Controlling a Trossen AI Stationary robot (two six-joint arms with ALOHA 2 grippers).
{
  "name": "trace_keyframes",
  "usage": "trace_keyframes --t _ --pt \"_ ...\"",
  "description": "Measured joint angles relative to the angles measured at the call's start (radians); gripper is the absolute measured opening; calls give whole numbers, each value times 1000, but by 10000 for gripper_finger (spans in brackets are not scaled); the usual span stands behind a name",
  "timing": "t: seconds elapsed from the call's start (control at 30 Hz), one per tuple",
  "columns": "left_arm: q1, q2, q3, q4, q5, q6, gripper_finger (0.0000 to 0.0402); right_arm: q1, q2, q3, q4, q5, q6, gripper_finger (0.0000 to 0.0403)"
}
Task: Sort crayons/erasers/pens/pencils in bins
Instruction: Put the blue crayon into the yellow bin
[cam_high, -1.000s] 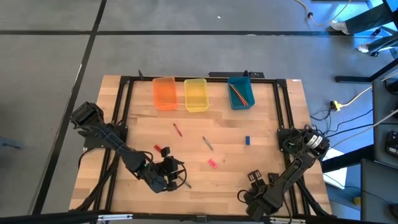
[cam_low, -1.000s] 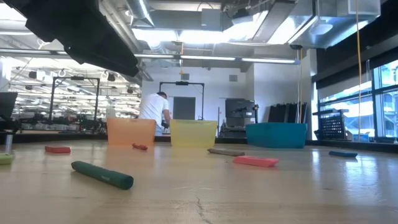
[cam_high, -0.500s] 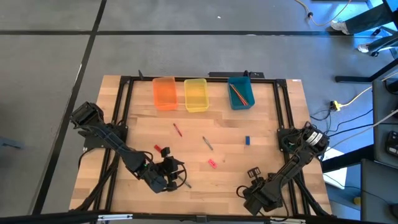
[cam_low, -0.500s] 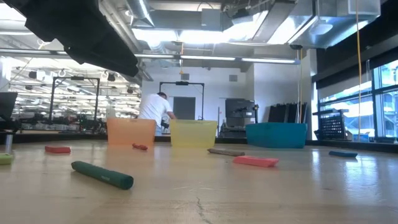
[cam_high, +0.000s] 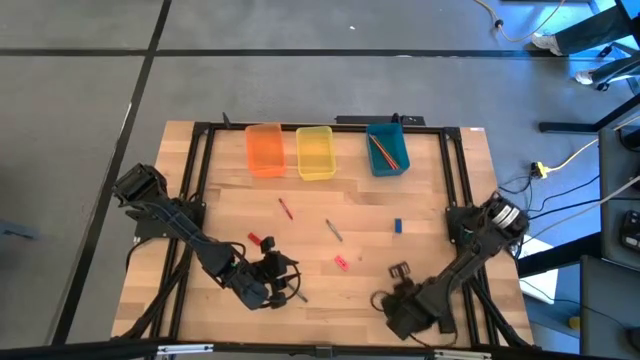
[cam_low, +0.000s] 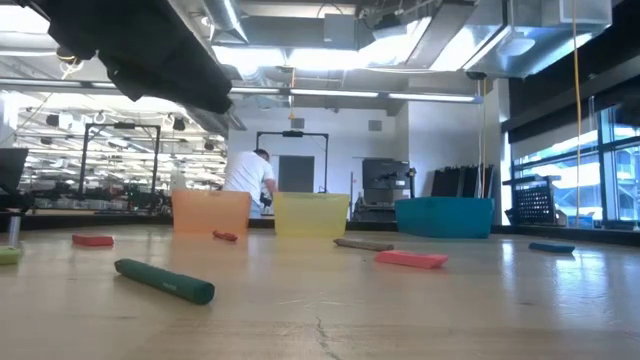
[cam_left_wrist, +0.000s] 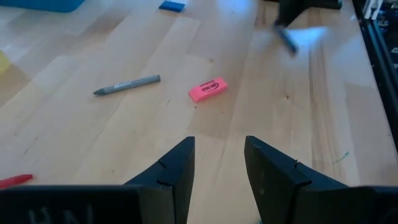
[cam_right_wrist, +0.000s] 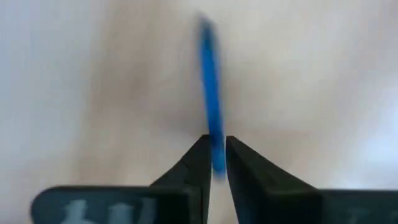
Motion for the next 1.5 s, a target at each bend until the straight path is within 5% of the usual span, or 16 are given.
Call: trace_keyframes --t 0.3,0.57,0.73,0.97,1.2,1.5 --pt "3 0 0 35 -10 8 133 -107 -179 2 128 257 -98 5" --pt "-3 0 0 33 -15 26 133 -259 -208 2 303 239 -267 50" --pt "-3 0 0 31 -18 27 133 -368 -160 3 384 69 -309 88" --pt "-3 0 0 31 -18 17 133 -458 -106 3 364 46 33 118" --pt "-15 0 0 28 -20 1 133 -394 -41 3 353 11 70 116" --pt "-26 0 0 28 -45 -22 133 -349 58 3 351 106 132 116"
